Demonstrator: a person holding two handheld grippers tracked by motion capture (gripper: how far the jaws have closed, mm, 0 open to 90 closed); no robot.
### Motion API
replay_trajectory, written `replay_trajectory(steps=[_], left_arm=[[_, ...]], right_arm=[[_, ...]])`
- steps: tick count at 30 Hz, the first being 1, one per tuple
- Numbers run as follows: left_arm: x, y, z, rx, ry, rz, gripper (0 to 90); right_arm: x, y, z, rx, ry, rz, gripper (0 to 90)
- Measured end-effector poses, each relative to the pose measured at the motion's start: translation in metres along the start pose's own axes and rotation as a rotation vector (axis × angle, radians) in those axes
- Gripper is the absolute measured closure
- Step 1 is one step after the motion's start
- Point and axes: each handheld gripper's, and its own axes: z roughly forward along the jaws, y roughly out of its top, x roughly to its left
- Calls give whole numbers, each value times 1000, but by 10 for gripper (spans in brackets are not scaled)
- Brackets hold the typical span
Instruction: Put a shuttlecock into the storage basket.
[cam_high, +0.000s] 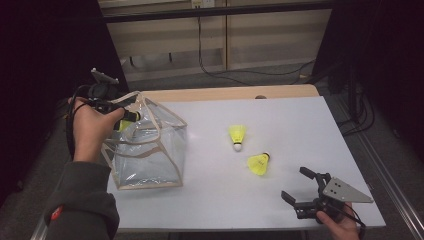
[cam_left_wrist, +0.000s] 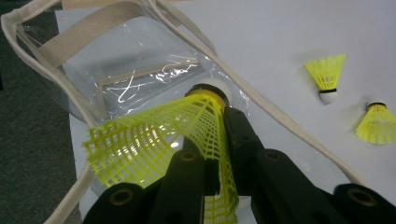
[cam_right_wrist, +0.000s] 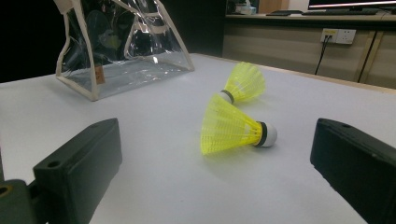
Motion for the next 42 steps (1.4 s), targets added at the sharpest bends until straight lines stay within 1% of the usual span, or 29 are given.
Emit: replay_trajectory(steps=[1, 3, 5, 7, 11, 13, 14, 18, 22, 24, 27, 29, 31, 35, 39, 42], left_arm=[[0, 0, 2, -7, 1, -7, 854], [1, 0, 4, 0, 0, -3, 854], [1, -1, 7, -2, 2, -12, 853], [2, 0, 10, 2, 7, -8, 853], [3, 0, 15, -5, 10, -20, 853], [4, 0, 17, 1, 10, -16, 852], [3, 0, 19, -1, 17, -26, 852], [3, 0, 23, 0, 21, -27, 852], [3, 1, 25, 4, 24, -29, 852], [4, 2, 26, -2, 28, -27, 851], [4, 2, 27, -11, 25, -29, 850], [4, 2, 28, -11, 33, -34, 851], [4, 2, 29, -6, 35, -25, 851], [4, 3, 32, -8, 41, -31, 850], [4, 3, 33, -12, 48, -20, 845], [5, 4, 33, -23, 54, -26, 836]], right_arm=[[0, 0, 0, 1, 0, 0, 22], [0, 0, 0, 1, 1, 1, 22], [0, 0, 0, 1, 2, 1, 22], [1, 0, 0, 2, 4, 5, 22], [0, 0, 0, 1, 4, 3, 22], [0, 0, 0, -2, 2, 4, 22], [0, 0, 0, 0, 2, 7, 22], [0, 0, 0, -3, 3, 2, 22], [-1, 0, -1, -3, 3, 1, 22], [-1, 0, -1, -2, 2, 8, 22], [-1, 1, -1, -3, 2, 5, 22], [-1, 1, -1, -3, 2, 3, 22], [-1, 1, -1, -3, 2, 4, 22], [-1, 1, -1, -3, 0, 4, 22], [-2, 1, -2, -3, 0, 3, 22], [-2, 0, -2, -3, 1, 4, 22]])
